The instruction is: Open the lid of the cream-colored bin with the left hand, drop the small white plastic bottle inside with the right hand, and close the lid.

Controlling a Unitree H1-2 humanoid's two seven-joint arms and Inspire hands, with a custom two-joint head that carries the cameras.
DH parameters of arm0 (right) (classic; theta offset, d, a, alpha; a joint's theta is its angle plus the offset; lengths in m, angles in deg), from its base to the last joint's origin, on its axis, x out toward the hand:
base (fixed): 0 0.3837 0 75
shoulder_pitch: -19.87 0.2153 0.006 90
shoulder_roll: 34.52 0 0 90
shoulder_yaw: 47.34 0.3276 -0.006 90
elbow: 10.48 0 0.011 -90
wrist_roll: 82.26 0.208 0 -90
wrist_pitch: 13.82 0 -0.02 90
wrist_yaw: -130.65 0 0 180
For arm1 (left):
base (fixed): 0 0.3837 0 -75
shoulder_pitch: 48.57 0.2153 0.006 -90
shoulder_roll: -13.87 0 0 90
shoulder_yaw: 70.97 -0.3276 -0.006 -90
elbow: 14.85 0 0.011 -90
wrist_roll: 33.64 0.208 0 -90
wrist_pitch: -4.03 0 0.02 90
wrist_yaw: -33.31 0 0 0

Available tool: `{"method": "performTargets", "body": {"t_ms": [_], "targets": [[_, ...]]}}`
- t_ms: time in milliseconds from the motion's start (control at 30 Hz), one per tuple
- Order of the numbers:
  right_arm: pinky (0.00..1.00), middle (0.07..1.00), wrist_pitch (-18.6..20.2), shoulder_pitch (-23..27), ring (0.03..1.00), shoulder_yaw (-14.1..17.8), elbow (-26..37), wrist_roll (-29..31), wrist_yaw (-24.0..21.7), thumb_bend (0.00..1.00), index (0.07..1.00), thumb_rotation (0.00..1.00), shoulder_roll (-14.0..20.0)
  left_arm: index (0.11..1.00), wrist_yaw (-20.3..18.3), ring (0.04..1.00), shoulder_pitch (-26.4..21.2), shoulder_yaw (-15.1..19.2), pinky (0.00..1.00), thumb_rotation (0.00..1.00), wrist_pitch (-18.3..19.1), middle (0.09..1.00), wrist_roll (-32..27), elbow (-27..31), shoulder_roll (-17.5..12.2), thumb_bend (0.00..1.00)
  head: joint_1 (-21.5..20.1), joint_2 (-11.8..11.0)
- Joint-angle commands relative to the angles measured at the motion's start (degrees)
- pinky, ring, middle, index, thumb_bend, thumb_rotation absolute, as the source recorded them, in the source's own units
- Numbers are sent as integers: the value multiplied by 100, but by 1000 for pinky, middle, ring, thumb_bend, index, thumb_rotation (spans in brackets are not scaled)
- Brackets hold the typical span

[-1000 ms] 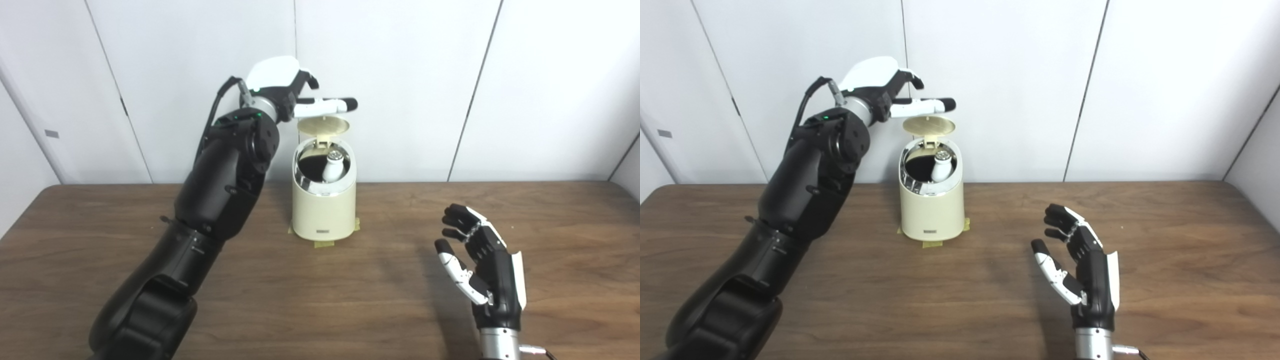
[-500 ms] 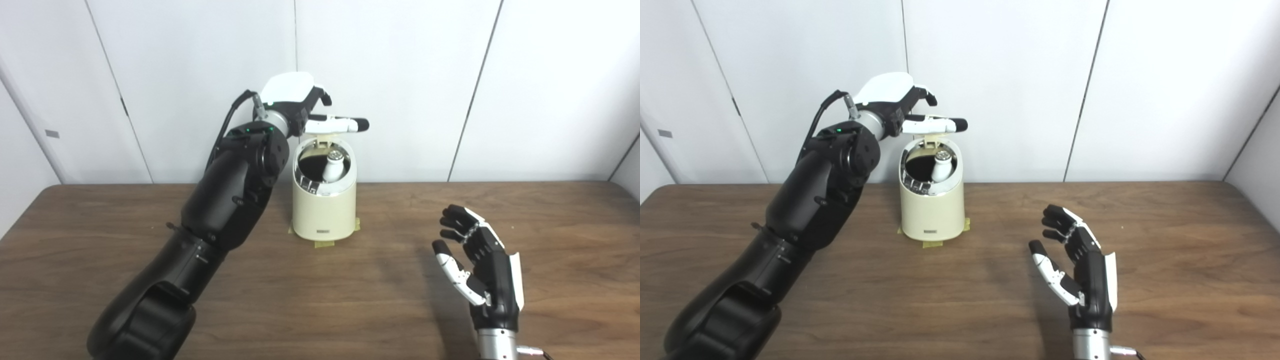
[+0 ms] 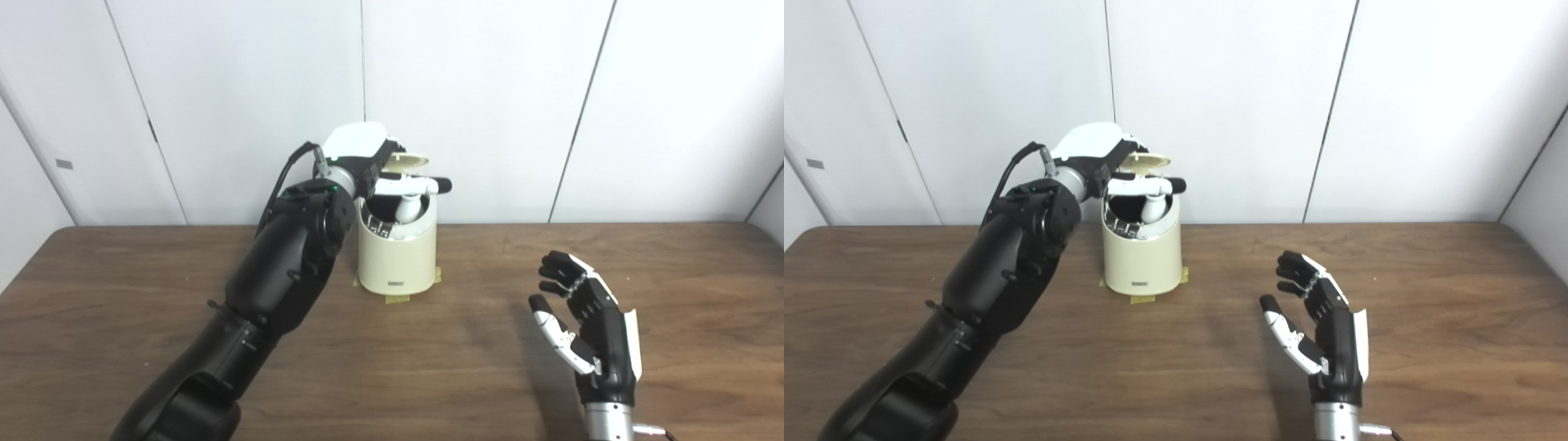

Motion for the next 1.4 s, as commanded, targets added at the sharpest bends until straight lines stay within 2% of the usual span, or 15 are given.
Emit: {"method": "performTargets", "body": {"t_ms": [0,100,267,433,567,733,1167,1367], "targets": [[661,743,-76,91,728,-15,124,85,-37,211,723,209,-79,840,125,995,-159,-10,1000,1000,4,910,80,209,-59,1000,-4,6],[663,747,-62,90,732,-8,133,65,-23,217,723,231,-84,833,172,978,-9,-58,1000,1000,-54,897,58,259,-78,1000,-4,6],[666,745,-70,91,731,-12,147,107,-47,210,723,210,-78,817,326,959,205,-207,1000,1000,-223,859,102,300,-148,1000,-13,37],[673,750,-57,90,738,-12,156,117,-70,209,723,213,-73,812,291,963,349,-405,1000,1000,-318,860,228,404,-245,1000,-13,56],[670,754,-71,97,740,-19,156,105,-74,213,723,227,-73,827,246,970,415,-558,1000,1000,-391,860,488,517,-318,1000,-16,73],[669,751,-102,113,738,-20,137,123,-71,215,719,222,-91,832,390,975,492,-703,1000,1000,-594,849,833,633,-367,1000,-7,90],[657,742,-113,134,726,-23,130,93,-67,212,712,183,-102,850,198,1000,772,-788,1000,1000,-850,866,1476,1008,-258,1000,-5,112],[652,742,-59,139,723,-17,163,51,-48,212,711,206,-116,845,186,997,895,-736,1000,1000,-914,863,1554,1058,-186,1000,3,127]]}}
